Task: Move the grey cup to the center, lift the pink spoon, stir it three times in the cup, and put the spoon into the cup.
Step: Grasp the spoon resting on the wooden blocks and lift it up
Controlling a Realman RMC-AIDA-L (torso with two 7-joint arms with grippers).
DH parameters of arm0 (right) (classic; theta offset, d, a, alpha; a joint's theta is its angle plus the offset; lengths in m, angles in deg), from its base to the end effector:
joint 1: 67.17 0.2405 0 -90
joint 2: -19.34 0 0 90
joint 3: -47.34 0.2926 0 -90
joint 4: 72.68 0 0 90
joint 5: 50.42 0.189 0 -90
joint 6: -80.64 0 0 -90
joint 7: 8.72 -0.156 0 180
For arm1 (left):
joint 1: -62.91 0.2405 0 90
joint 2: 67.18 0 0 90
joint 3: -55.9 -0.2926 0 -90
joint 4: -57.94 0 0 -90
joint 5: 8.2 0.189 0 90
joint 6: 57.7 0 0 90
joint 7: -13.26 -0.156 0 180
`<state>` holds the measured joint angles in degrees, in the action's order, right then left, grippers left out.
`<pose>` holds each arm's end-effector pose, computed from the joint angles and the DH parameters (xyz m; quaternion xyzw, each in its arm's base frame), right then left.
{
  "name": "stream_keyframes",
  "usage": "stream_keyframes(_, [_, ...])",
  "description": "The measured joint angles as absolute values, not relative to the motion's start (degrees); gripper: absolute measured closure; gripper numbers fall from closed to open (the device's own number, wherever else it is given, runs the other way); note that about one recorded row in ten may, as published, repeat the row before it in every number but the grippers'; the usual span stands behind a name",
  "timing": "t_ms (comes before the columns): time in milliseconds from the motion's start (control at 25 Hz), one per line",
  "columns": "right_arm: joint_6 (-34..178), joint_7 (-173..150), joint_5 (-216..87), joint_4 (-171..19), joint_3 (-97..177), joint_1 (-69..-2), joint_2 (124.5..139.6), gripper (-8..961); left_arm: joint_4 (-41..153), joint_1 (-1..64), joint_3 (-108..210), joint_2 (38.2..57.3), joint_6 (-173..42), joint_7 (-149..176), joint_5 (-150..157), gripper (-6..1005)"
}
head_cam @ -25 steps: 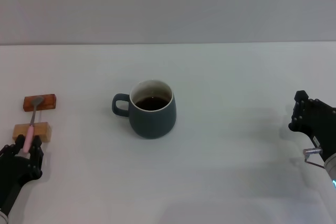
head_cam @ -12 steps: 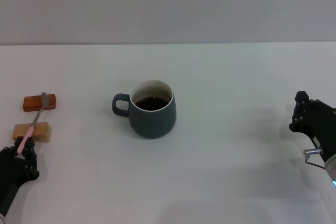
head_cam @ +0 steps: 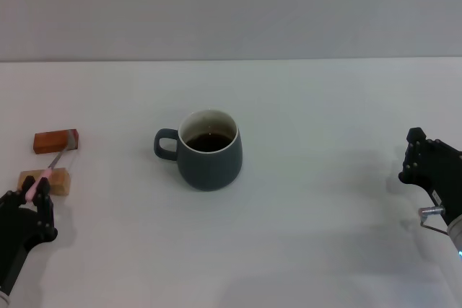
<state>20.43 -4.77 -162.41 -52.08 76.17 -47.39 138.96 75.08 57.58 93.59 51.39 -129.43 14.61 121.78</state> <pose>0.3392 0.3112 -0.0735 -0.7250 0.2736 0.2498 0.5807 -0.3850 0.2250 -0.0457 -0.7064 -0.2626 -0.2475 0.6089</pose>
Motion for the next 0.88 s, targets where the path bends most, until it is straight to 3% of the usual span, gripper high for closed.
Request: stream_keyframes(880, [20.43,-4.73,-162.49,-51.84,76.17,-47.24,138.91,954,76.18,57.32,93.10,50.48,-136.70,13.49,122.06,852])
